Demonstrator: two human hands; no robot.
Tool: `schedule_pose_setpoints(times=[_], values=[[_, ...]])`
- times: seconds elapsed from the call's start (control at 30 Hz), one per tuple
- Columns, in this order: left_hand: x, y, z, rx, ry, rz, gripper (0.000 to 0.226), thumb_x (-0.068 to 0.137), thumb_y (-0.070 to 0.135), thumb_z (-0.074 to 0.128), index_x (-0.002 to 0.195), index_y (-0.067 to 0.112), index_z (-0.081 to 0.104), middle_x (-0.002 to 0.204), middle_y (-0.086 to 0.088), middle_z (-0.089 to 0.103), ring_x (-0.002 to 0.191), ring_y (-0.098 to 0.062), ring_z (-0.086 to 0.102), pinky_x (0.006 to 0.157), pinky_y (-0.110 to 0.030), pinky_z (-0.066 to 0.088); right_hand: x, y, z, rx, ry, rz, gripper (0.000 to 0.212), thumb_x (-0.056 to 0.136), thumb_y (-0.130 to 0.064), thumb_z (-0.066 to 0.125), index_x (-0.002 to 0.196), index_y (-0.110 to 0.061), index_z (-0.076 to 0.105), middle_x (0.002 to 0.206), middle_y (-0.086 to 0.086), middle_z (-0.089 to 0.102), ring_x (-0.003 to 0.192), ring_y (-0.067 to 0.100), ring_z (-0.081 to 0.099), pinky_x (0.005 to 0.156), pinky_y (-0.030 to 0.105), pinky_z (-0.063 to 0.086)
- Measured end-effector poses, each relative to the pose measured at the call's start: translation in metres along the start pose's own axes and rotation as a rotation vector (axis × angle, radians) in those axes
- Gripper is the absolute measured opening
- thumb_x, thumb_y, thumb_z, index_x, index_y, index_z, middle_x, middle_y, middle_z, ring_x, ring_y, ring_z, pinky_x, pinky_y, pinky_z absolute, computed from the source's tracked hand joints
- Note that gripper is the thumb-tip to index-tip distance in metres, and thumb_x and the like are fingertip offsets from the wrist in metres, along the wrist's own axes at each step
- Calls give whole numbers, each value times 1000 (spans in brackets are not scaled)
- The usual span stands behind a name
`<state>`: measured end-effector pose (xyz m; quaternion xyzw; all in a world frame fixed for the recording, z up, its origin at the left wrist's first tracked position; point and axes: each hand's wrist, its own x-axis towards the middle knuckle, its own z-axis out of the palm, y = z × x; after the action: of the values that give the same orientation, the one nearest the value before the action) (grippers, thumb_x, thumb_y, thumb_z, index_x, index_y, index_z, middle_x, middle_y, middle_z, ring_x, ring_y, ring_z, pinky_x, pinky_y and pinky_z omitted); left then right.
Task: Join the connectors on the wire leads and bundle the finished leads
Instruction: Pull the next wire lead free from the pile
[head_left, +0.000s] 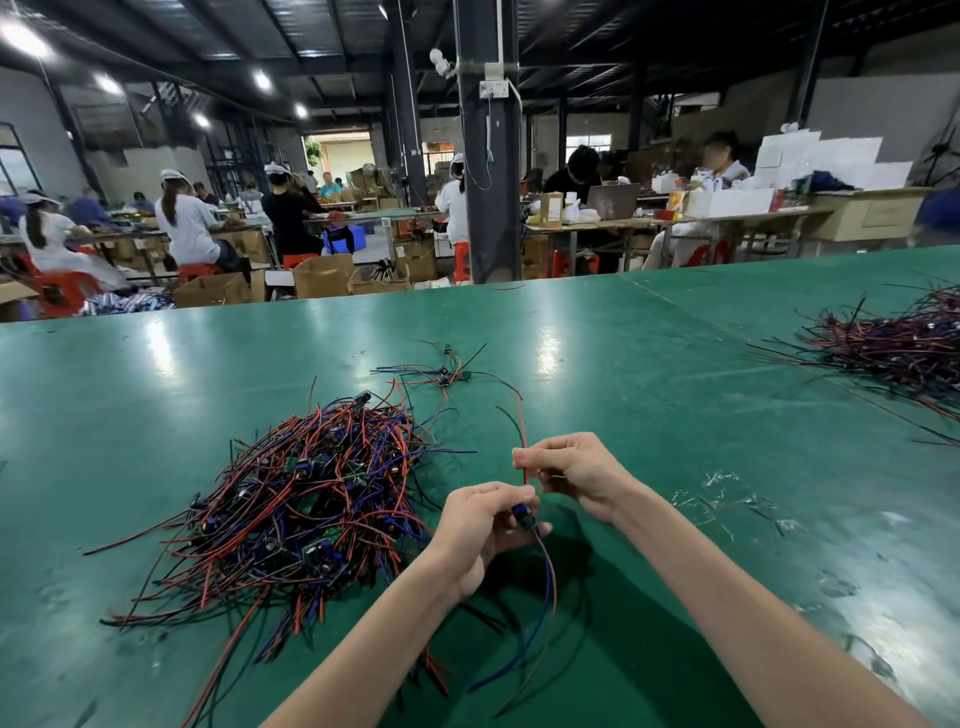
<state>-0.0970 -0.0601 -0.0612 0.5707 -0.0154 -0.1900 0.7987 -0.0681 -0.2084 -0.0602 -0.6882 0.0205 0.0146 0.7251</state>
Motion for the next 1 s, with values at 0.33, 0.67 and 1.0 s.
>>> schedule_pose_setpoints(times=[0.33,0.67,1.0], values=[[-14,-2,12,32,-155,-66,21,84,-7,58,63,-3,60,57,-11,59,48,-16,56,54,-30,56,10,3,-21,-80,325,-85,14,75,-11,78,65,-4,71,56,4,59,47,9,35,49,19,31],[-19,-3,15,62,-212,-39,30,83,-5,60,55,3,64,59,-10,59,50,-15,56,56,-30,56,15,7,-27,-81,416,-116,17,76,-16,78,62,-8,71,59,3,61,48,10,37,55,21,35],[-14,21,6,6,-123,129,23,82,1,64,59,2,67,61,-9,59,52,-15,57,57,-31,57,13,1,-21,43,381,-133,24,83,-30,72,70,-10,70,58,-2,60,44,9,38,46,19,35]])
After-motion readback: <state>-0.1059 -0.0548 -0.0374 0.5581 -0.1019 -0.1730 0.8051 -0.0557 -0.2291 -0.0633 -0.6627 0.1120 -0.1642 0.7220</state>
